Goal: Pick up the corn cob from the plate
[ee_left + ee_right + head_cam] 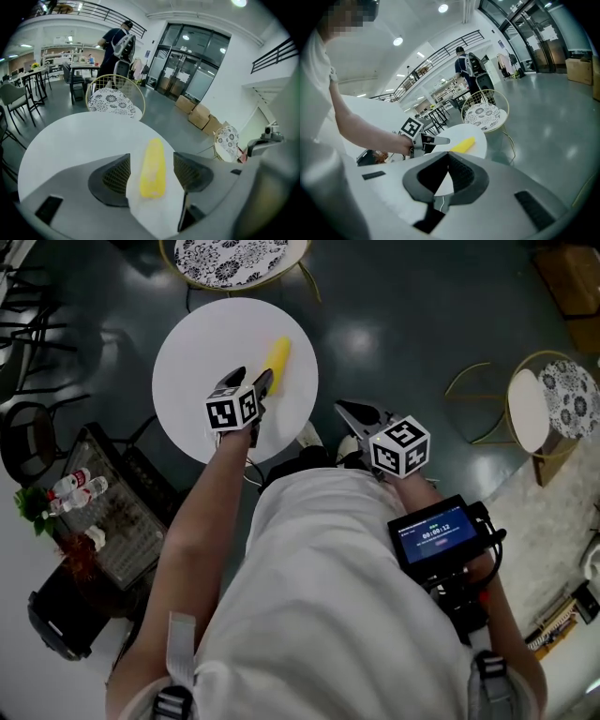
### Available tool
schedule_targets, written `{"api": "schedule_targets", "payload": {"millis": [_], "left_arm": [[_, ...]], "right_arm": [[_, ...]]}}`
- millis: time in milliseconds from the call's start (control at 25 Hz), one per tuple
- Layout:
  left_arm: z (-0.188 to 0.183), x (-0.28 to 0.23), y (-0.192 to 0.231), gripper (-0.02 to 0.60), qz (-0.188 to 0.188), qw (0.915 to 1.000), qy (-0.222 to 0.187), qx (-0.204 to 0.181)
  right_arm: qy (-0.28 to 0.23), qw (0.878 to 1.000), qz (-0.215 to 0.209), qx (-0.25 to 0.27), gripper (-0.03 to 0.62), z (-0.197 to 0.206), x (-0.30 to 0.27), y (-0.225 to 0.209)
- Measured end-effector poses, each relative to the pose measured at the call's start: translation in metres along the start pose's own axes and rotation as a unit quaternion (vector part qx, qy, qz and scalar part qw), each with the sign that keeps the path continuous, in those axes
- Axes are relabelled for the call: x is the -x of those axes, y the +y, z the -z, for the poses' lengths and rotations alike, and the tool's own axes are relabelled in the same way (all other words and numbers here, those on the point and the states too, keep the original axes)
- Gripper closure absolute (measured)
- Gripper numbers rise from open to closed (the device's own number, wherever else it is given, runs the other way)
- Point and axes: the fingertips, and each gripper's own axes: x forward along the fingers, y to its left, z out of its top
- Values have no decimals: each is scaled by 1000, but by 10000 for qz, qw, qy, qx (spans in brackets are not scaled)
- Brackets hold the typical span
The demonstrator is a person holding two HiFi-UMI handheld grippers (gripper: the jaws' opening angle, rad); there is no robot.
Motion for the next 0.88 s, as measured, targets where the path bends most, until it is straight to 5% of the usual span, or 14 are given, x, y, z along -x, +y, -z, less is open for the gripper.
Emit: {"api": "schedule_targets", "payload": {"millis": [360,520,680,880], "left_arm": [[-1,56,-7,324,45,9956,-849,390],[5,85,-14,389,-81,9929,-1100,454],[18,118,-46,560,-449,9892,-1330,412],[31,148,-80,574,-538,9822,-1711,554]], "right_arm": [[122,9986,-303,419,586,-18,-11,18],[171,9971,-445,586,586,-23,-8,29],[96,9947,-648,796,586,-24,26,36],[97,9903,-947,1009,586,-26,47,41]]}}
